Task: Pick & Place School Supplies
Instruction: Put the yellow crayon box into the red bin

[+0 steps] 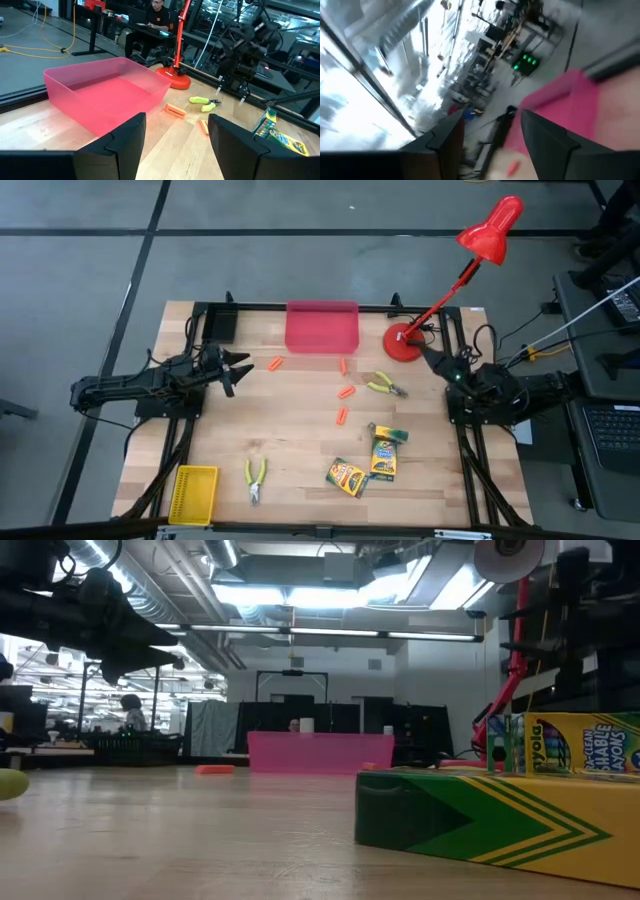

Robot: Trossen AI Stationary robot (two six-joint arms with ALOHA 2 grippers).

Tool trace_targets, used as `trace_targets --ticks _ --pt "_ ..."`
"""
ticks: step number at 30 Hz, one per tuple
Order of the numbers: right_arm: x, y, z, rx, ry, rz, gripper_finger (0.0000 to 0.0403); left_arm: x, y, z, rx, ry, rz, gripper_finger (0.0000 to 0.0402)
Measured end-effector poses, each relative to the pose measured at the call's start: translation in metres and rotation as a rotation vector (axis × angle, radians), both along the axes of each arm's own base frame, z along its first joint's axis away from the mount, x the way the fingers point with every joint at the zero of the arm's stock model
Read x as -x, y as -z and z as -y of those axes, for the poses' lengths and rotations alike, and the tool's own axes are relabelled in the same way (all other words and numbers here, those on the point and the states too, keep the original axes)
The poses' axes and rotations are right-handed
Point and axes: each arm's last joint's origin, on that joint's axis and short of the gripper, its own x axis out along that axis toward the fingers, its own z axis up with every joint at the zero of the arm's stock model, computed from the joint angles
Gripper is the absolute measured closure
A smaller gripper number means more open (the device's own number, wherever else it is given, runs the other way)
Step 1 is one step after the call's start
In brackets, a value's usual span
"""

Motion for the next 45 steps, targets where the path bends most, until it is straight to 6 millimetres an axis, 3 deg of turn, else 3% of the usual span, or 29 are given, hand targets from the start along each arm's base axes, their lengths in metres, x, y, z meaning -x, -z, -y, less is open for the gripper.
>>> trace_targets --ticks 6,10,13,16,22,24,26,31,35,38,42,45 --pt "-0.005 0.002 -0.004 -0.155 -0.210 0.103 0.0204 0.000 -0.003 0.000 0.003 -0.011 0.031 0.0190" --pt "-0.005 -0.011 -0.008 -0.131 -0.317 0.226 0.0204 0.000 -0.016 -0.001 0.189 -0.030 0.273 0.0190" --pt "-0.003 -0.024 -0.009 -0.048 -0.326 0.311 0.0204 0.003 -0.028 -0.002 0.218 -0.069 0.421 0.0190" --pt "0.000 -0.046 -0.010 0.048 -0.314 0.344 0.0204 0.007 -0.043 -0.002 0.232 -0.048 0.601 0.0190" --pt "-0.008 -0.111 -0.016 0.261 -0.411 0.306 0.0204 0.028 -0.081 0.008 0.079 0.228 1.000 0.0190" --pt "-0.014 -0.132 -0.019 0.343 -0.430 0.261 0.0204 0.031 -0.093 0.009 0.070 0.273 1.053 0.0190" --pt "-0.021 -0.151 -0.021 0.399 -0.461 0.168 0.0204 0.025 -0.107 0.009 0.106 0.312 0.976 0.0190" --pt "-0.024 -0.176 -0.023 0.352 -0.609 -0.312 0.0204 -0.023 -0.131 0.005 0.222 0.299 0.442 0.0190" --pt "-0.020 -0.184 -0.022 0.245 -0.659 -0.642 0.0204 -0.053 -0.162 -0.002 0.210 0.253 0.332 0.0190" --pt "-0.025 -0.185 -0.025 0.202 -0.750 -0.773 0.0204 -0.070 -0.184 -0.007 0.203 0.276 0.209 0.0190" --pt "-0.041 -0.170 -0.035 0.135 -0.973 -0.928 0.0204 -0.084 -0.190 -0.012 0.236 0.165 -0.286 0.0190" --pt "-0.053 -0.161 -0.042 0.092 -1.059 -1.001 0.0204 -0.092 -0.194 -0.004 0.181 0.123 -0.585 0.0190"
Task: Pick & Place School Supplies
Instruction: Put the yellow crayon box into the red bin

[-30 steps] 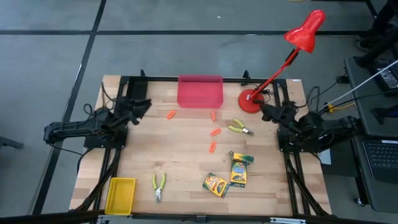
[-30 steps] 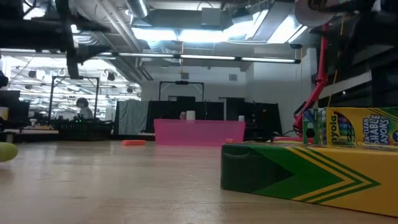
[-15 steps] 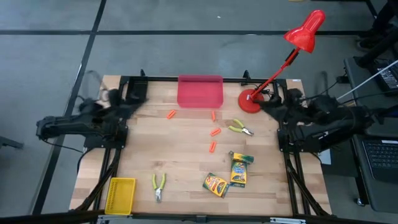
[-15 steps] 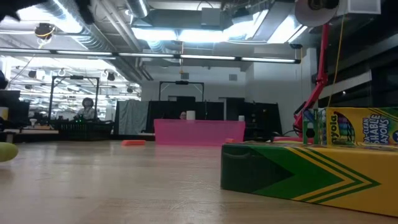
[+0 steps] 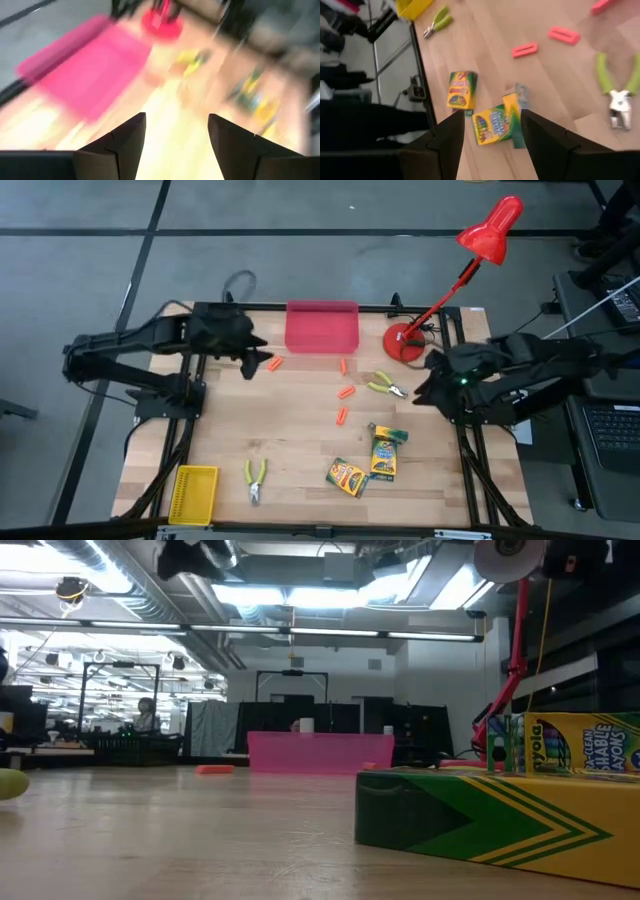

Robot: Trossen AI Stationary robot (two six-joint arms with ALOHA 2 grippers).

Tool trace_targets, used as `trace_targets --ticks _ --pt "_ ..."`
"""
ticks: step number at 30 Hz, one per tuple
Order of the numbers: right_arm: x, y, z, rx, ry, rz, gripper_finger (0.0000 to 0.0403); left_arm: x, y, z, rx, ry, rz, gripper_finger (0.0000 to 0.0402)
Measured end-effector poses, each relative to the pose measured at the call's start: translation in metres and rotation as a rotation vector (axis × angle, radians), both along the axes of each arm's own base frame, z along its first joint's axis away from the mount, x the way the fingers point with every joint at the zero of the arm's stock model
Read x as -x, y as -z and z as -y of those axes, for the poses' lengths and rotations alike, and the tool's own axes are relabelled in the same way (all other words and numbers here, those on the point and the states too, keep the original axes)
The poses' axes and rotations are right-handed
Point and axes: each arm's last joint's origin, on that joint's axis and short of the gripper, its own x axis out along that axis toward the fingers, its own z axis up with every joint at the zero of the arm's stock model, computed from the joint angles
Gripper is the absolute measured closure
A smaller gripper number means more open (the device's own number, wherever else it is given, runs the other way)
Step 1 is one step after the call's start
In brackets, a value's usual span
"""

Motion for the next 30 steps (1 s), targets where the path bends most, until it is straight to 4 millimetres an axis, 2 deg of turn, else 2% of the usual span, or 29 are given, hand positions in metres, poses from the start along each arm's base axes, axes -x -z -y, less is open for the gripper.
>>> trace_targets --ticks 3,6,9,13,18,25,30 --pt "-0.008 0.003 -0.006 -0.020 -0.028 -0.024 0.0204 -0.007 -0.003 0.012 -0.079 0.100 -0.217 0.0190" --pt "-0.010 0.003 -0.010 -0.051 -0.020 -0.032 0.0204 -0.016 0.001 0.024 -0.081 0.190 -0.328 0.0190" --pt "-0.009 0.003 -0.013 -0.073 -0.002 -0.040 0.0204 -0.026 0.002 0.035 -0.014 0.231 -0.272 0.0190" --pt "-0.011 0.000 -0.018 -0.087 0.038 0.000 0.0204 -0.044 -0.006 0.047 0.093 0.264 -0.086 0.0190" --pt "-0.015 -0.007 -0.025 -0.087 0.066 0.104 0.0204 -0.065 -0.013 0.049 0.189 0.119 0.099 0.0190" --pt "-0.020 -0.016 -0.029 -0.100 0.105 0.218 0.0204 -0.081 -0.011 0.051 0.341 0.018 0.179 0.0190" --pt "-0.019 -0.015 -0.031 -0.084 0.113 0.225 0.0204 -0.099 -0.002 0.059 0.397 0.115 0.166 0.0190"
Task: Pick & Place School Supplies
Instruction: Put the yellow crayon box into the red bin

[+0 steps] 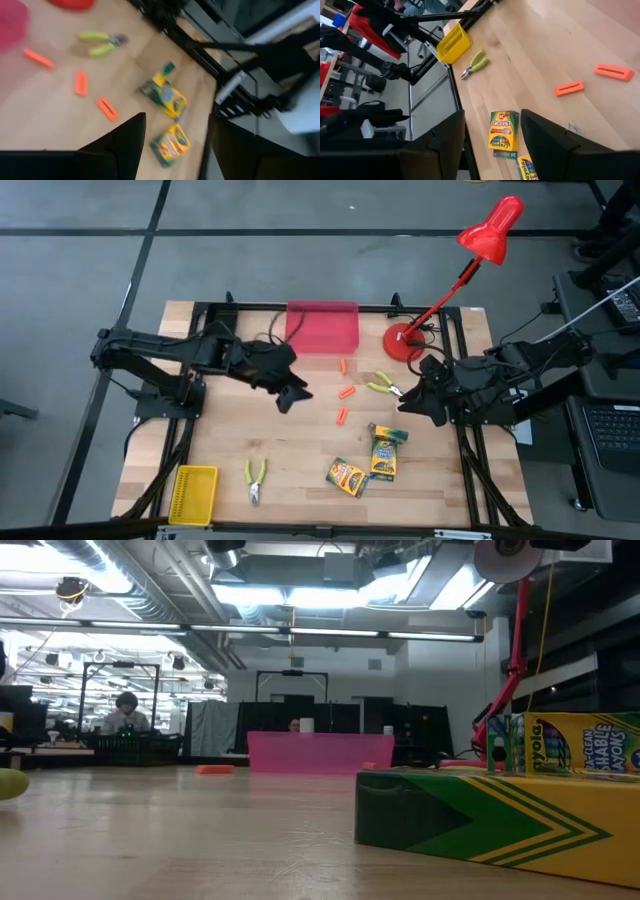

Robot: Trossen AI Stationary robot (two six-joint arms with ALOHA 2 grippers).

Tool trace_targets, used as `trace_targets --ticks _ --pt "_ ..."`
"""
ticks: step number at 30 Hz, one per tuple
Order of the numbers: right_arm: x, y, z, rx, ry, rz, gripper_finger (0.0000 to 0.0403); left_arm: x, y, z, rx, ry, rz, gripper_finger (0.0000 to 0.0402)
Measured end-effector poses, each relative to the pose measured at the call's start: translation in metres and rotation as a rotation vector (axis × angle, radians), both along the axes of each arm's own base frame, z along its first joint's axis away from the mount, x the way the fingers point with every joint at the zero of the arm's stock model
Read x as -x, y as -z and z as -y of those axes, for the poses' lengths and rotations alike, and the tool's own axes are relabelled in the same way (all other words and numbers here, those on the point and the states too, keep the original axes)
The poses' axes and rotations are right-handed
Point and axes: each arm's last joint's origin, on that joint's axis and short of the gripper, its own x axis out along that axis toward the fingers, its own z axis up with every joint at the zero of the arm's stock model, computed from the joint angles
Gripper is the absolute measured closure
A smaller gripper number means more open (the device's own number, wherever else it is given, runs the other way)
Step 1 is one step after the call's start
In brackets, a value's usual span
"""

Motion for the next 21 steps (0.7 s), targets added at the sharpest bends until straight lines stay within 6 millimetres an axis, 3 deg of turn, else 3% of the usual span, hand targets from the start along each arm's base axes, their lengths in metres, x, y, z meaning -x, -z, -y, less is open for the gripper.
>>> trace_targets --ticks 6,11,16,21 --pt "-0.007 0.006 -0.007 -0.004 -0.101 -0.044 0.0204 -0.033 0.019 0.018 0.111 0.296 0.036 0.0197" --pt "-0.020 0.025 -0.018 -0.020 -0.252 -0.215 0.0206 -0.039 0.007 0.029 0.009 0.408 0.214 0.0232" --pt "-0.025 0.059 -0.039 0.061 -0.411 -0.513 0.0229 -0.010 -0.013 0.019 -0.147 0.279 0.219 0.0264" --pt "-0.030 0.079 -0.057 0.190 -0.509 -0.596 0.0260 0.043 -0.045 0.015 -0.315 0.112 0.254 0.0282"
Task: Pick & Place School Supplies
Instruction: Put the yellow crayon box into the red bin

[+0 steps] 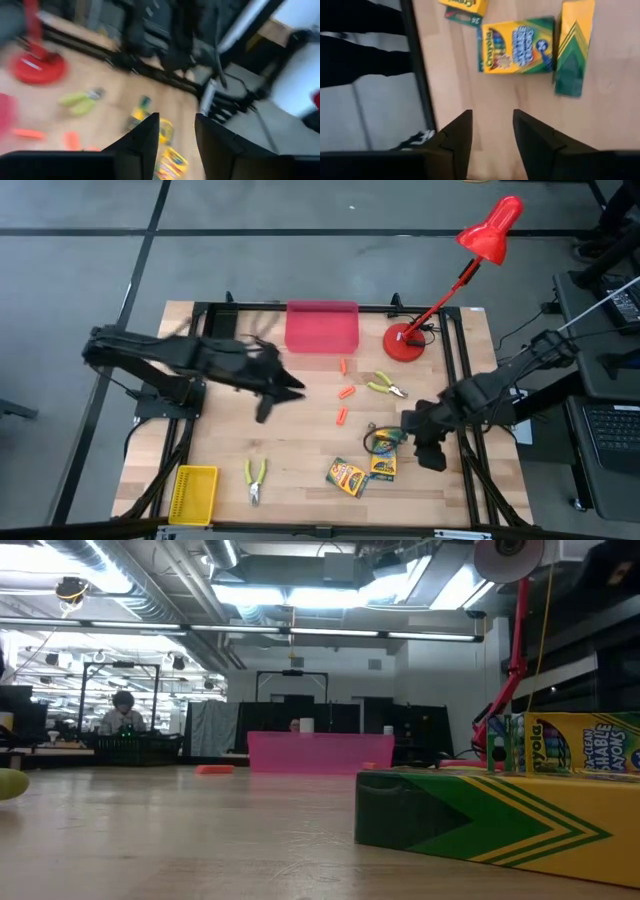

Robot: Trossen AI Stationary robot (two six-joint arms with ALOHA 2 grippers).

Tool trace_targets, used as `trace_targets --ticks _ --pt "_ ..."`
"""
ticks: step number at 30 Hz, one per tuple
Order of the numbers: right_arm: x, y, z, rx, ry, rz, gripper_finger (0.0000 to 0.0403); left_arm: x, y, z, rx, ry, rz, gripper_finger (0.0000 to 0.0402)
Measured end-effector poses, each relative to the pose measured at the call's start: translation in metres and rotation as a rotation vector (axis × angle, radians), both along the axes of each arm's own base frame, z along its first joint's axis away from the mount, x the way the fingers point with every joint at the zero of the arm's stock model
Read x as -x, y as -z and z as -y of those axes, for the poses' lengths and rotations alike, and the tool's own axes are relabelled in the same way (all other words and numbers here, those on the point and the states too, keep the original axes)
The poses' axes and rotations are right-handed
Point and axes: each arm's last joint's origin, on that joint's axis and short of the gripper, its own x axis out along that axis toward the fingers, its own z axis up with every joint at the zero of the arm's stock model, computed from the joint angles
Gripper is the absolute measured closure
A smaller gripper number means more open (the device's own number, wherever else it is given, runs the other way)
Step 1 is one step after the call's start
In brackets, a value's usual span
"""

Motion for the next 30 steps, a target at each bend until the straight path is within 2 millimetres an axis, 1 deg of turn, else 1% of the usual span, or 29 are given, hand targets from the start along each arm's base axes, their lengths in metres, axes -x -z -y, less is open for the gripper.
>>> trace_targets --ticks 4,6,8,11,15,17,20,24,30 --pt "-0.006 0.006 -0.004 0.053 0.002 0.020 0.0273 0.043 -0.010 0.001 -0.096 -0.131 -0.016 0.0287" --pt "-0.010 0.007 -0.003 0.059 0.061 0.033 0.0272 0.057 -0.011 0.005 -0.133 -0.168 -0.028 0.0287" --pt "-0.014 0.006 0.000 0.066 0.125 0.050 0.0262 0.066 -0.010 0.009 -0.162 -0.183 -0.044 0.0286" --pt "-0.017 0.006 0.005 0.115 0.173 0.092 0.0235 0.069 -0.008 0.017 -0.193 -0.170 -0.054 0.0284" --pt "-0.021 0.008 0.007 0.189 0.137 0.132 0.0185 0.064 -0.006 0.028 -0.268 -0.129 -0.087 0.0284" --pt "-0.023 0.013 0.007 0.227 0.104 0.134 0.0160 0.063 -0.004 0.030 -0.334 -0.124 -0.129 0.0283" --pt "-0.026 0.026 0.005 0.274 0.089 0.100 0.0132 0.065 0.004 0.030 -0.426 -0.133 -0.225 0.0285" --pt "-0.034 0.043 0.001 0.299 0.093 0.054 0.0120 0.071 0.010 0.026 -0.471 -0.137 -0.296 0.0288" --pt "-0.048 0.063 0.001 0.329 0.118 -0.001 0.0130 0.081 0.006 0.020 -0.495 -0.133 -0.295 0.0289"
